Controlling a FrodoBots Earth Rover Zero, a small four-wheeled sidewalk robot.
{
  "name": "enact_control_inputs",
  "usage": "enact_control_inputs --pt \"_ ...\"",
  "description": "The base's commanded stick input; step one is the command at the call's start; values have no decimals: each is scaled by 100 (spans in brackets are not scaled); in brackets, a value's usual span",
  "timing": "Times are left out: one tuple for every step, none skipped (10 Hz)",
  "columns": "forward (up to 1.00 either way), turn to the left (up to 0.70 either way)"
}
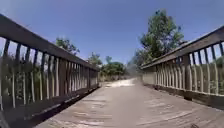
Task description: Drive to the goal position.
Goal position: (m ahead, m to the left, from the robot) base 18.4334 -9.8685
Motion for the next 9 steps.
enact_control_inputs --pt "70 0" --pt "70 0" --pt "70 0" --pt "70 0" --pt "70 0" --pt "70 0" --pt "70 0" --pt "70 0" --pt "70 -7"
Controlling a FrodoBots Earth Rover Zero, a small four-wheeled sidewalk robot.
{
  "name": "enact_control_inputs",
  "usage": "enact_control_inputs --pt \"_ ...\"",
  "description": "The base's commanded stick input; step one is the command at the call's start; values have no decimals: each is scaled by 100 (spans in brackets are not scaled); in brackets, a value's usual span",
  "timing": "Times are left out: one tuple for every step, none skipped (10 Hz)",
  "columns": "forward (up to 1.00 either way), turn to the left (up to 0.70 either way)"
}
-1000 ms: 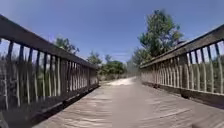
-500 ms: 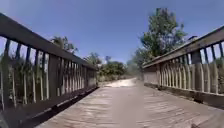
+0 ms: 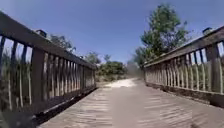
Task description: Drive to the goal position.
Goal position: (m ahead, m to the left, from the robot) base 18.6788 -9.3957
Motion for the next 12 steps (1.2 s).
enact_control_inputs --pt "70 -14" --pt "70 -14" --pt "70 -14" --pt "70 -12" --pt "70 -4" --pt "70 -1" --pt "70 0" --pt "70 0" --pt "70 0" --pt "70 0" --pt "70 0" --pt "70 0"
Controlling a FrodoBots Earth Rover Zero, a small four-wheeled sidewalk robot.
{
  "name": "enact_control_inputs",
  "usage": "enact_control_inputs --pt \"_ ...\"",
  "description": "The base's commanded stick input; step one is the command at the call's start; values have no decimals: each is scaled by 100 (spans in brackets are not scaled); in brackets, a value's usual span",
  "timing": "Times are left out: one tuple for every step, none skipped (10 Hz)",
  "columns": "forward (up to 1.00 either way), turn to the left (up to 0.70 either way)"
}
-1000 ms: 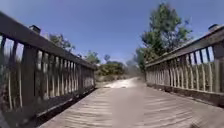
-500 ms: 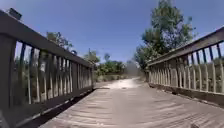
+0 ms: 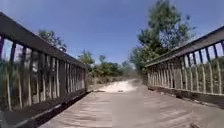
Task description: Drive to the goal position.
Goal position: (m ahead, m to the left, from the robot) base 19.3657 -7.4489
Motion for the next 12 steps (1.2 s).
enact_control_inputs --pt "70 0" --pt "70 0" --pt "70 0" --pt "70 0" --pt "70 0" --pt "70 0" --pt "70 0" --pt "70 0" --pt "70 0" --pt "70 0" --pt "70 0" --pt "70 0"
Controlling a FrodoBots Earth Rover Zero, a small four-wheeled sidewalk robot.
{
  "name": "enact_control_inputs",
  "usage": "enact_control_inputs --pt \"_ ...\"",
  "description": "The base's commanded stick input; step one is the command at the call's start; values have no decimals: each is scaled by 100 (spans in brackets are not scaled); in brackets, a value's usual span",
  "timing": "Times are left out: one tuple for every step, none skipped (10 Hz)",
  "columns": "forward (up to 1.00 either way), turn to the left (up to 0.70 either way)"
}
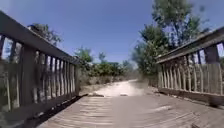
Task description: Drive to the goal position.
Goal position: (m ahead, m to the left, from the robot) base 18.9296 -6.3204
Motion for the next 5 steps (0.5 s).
enact_control_inputs --pt "70 0" --pt "70 -1" --pt "70 -6" --pt "70 -14" --pt "70 -14"
